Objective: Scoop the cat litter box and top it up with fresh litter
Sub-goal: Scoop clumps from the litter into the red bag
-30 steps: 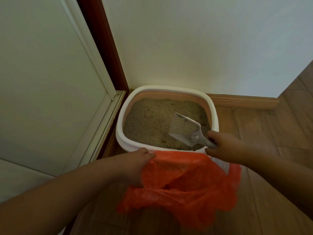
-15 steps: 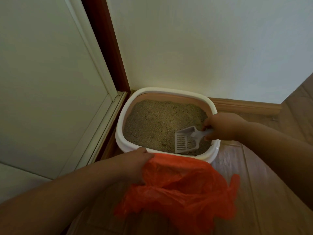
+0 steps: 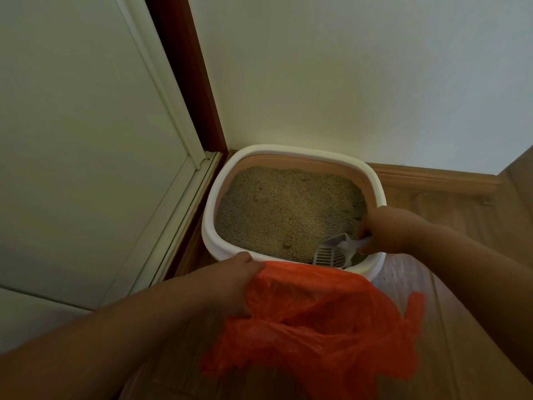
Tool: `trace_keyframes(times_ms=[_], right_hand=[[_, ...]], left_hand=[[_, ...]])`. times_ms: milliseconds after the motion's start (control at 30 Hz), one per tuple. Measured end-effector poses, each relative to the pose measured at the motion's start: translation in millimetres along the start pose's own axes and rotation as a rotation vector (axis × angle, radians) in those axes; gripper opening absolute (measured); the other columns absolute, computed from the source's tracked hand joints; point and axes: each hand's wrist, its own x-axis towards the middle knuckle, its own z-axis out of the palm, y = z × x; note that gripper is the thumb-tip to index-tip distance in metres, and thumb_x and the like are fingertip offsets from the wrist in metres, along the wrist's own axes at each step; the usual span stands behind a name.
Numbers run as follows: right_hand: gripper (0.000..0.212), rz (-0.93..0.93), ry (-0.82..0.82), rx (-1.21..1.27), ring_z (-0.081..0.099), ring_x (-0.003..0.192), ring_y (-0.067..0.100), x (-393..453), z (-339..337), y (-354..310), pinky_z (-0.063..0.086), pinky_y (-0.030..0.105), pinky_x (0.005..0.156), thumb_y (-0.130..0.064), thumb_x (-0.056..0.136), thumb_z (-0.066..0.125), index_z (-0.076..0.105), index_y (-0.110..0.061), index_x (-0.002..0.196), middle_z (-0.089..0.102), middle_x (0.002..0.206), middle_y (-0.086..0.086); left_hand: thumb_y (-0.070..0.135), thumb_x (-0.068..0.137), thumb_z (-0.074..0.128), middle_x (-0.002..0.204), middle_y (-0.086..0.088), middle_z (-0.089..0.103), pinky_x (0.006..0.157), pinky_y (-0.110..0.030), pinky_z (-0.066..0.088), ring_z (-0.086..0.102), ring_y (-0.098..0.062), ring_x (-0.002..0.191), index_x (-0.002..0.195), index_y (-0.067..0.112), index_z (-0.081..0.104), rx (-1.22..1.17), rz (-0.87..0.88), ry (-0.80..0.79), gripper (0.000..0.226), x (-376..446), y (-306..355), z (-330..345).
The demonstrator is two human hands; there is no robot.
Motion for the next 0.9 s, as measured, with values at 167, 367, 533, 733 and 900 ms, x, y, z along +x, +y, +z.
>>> trace_keyframes(times_ms=[167,367,533,733,900], right_hand=[[0.033,0.004,-0.024,0.057,0.061,0.088,0.003,0.3,3.6,10.8,0.046,0.019,0.073,-0.042,0.087,0.074,0.072,-0.035,0.119,0.065,0.095,-0.018],[0.03,-0.007,0.007,0.053,0.062,0.082,0.001,2.6,15.6,2.0,0.048,0.018,0.065,-0.046,0.087,0.071,0.075,-0.033,0.114,0.068,0.091,-0.015],[0.026,-0.021,0.024,0.087,0.064,0.08,0.006,4.8,21.5,-14.7,0.048,0.019,0.061,-0.046,0.089,0.07,0.077,-0.028,0.106,0.071,0.089,-0.009],[0.025,0.019,0.058,0.132,0.068,0.077,0.014,22.2,37.5,-37.9,0.056,0.03,0.066,-0.04,0.09,0.069,0.077,-0.018,0.095,0.073,0.083,0.0],[0.018,0.048,0.039,0.048,0.066,0.073,0.005,16.7,7.8,-23.6,0.05,0.017,0.058,-0.039,0.09,0.071,0.077,-0.024,0.097,0.071,0.081,-0.007]], left_hand=[[0.038,0.075,0.085,0.141,0.003,0.037,0.102,-0.036,0.05,0.05,-0.018,0.125,0.154,0.027,0.031,0.007,0.007,0.015,0.097,2.4,-2.8,2.7],[0.037,0.075,0.084,0.135,0.003,0.04,0.099,-0.037,0.052,0.053,-0.018,0.12,0.152,0.029,0.033,-0.003,-0.007,0.009,0.093,1.0,-3.4,2.5],[0.038,0.073,0.084,0.134,0.005,0.04,0.098,-0.037,0.052,0.053,-0.017,0.119,0.151,0.028,0.034,0.006,-0.01,0.016,0.093,0.8,-4.4,3.3],[0.038,0.074,0.085,0.135,0.005,0.039,0.099,-0.037,0.051,0.052,-0.017,0.12,0.15,0.026,0.035,-0.001,-0.006,0.022,0.092,-0.5,-5.6,3.5],[0.037,0.075,0.084,0.14,0.004,0.04,0.102,-0.038,0.05,0.051,-0.018,0.124,0.151,0.025,0.034,-0.007,-0.014,0.021,0.092,-5.9,-8.4,2.2]])
